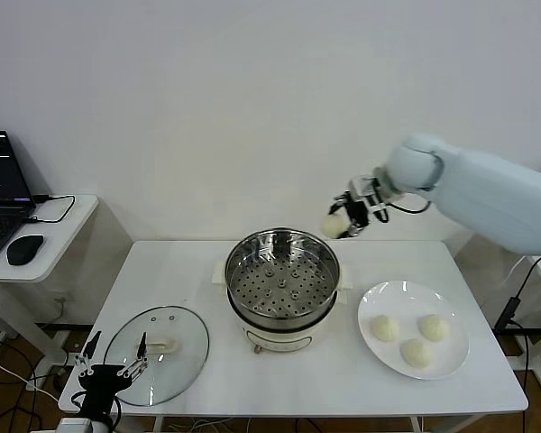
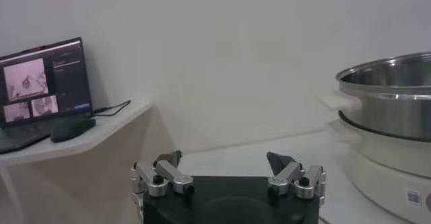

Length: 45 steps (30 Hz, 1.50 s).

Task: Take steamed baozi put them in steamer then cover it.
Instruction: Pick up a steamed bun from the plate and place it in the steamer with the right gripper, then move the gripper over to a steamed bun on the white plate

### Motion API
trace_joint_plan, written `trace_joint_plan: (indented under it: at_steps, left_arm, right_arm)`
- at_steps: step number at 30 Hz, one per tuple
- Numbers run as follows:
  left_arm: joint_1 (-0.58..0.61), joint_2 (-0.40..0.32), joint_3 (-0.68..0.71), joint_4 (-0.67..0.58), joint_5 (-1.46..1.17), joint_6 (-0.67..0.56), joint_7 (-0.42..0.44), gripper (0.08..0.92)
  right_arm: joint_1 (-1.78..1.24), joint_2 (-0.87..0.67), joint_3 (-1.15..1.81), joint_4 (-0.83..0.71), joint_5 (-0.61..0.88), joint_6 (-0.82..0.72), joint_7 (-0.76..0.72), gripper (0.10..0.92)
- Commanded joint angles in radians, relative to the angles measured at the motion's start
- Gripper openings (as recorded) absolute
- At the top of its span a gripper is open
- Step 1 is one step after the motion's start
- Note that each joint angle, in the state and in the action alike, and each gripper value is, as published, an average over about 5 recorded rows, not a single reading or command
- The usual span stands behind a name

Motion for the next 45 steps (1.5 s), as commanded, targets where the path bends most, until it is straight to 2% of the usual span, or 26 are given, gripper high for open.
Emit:
trace_joint_plan:
  at_steps: [1,10,17,30,34,38,42,45]
  left_arm:
    - [0.004,-0.004,-0.016,-0.01,-0.005,0.0,0.0,0.823]
    - [0.009,-0.011,-0.025,-0.016,-0.004,0.001,0.001,0.823]
    - [0.002,-0.011,-0.024,-0.006,-0.004,0.002,0.002,0.823]
    - [-0.002,-0.013,-0.02,-0.006,-0.002,0.002,0.004,0.823]
    - [-0.001,-0.013,-0.02,-0.011,-0.001,0.004,0.004,0.823]
    - [0.0,-0.014,-0.021,-0.024,-0.002,0.006,0.005,0.823]
    - [0.002,-0.01,-0.021,-0.039,-0.005,0.02,0.002,0.823]
    - [0.003,-0.006,-0.021,-0.053,-0.006,0.037,0.001,0.823]
  right_arm:
    - [0.019,0.198,-0.11,-0.02,-0.139,0.212,0.076,0.596]
    - [-0.076,0.254,-0.108,-0.133,-0.355,0.375,0.121,0.634]
    - [-0.148,0.279,-0.082,-0.221,-0.458,0.439,0.142,0.636]
    - [-0.196,0.289,-0.039,-0.304,-0.535,0.483,0.172,0.644]
    - [-0.168,0.281,-0.033,-0.287,-0.492,0.469,0.171,0.718]
    - [-0.084,0.241,-0.052,-0.207,-0.327,0.369,0.11,0.801]
    - [0.018,0.135,-0.074,-0.032,-0.095,0.099,0.014,0.821]
    - [0.075,0.026,-0.079,0.112,0.002,-0.099,-0.025,0.822]
